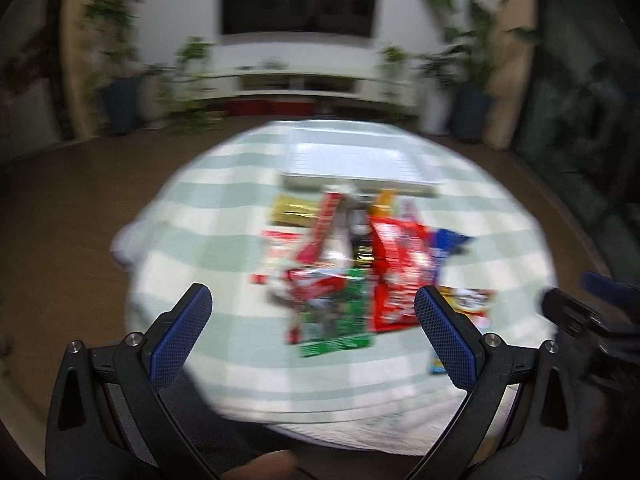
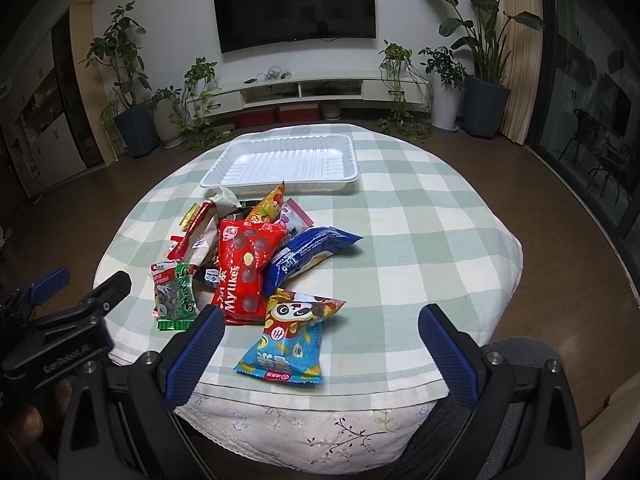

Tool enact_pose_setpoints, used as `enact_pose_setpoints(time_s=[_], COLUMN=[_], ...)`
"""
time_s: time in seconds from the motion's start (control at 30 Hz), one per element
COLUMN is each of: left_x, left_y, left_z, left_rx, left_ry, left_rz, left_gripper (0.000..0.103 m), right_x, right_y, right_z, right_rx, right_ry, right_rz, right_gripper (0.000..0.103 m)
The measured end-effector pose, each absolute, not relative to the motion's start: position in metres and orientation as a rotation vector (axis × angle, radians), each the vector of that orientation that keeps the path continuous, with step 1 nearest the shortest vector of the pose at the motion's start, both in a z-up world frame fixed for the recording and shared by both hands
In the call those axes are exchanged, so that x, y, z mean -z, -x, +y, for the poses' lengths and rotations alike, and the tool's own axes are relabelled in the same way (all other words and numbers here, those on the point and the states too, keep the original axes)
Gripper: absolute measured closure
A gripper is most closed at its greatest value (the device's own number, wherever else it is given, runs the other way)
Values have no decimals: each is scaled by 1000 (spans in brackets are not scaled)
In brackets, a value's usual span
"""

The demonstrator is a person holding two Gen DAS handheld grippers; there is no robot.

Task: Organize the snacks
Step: 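Grasp the green seed bag with the left tool while the right tool grasps the panda bag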

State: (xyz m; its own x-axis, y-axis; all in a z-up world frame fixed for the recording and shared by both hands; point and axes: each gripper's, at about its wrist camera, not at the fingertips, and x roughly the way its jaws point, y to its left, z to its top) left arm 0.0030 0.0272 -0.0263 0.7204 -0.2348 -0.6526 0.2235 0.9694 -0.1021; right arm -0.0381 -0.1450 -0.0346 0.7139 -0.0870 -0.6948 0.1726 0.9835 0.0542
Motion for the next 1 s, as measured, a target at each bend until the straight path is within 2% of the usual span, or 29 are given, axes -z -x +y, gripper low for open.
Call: enact_pose_setpoints(time_s=[0.2,0.33,0.5,0.73,0.8,0.83,0.87,0.97,1.0], left_x=[63,69,67,94,101,103,107,114,116], left_y=[-8,-17,-31,-70,-80,-84,-88,-94,-95], left_z=[43,54,23,-3,-1,1,3,9,11], left_rx=[286,260,258,212,205,211,224,244,252], left_ry=[16,83,-1,-37,-28,-17,4,29,36], left_rz=[922,941,929,992,1001,1011,1028,1049,1051], left_gripper=[0,0,0,2,14,30,41,57,59], right_x=[51,54,67,83,87,88,89,93,93], right_y=[24,20,5,-6,-7,-8,-10,-13,-14], right_z=[-151,-159,-163,-165,-168,-170,-169,-170,-169], right_rx=[102,78,76,82,88,87,88,87,86], right_ry=[-158,-188,-204,-210,-217,-219,-218,-216,-216], right_rz=[779,800,856,906,917,922,924,932,935], right_gripper=[4,8,8,9,9,9,9,9,9])
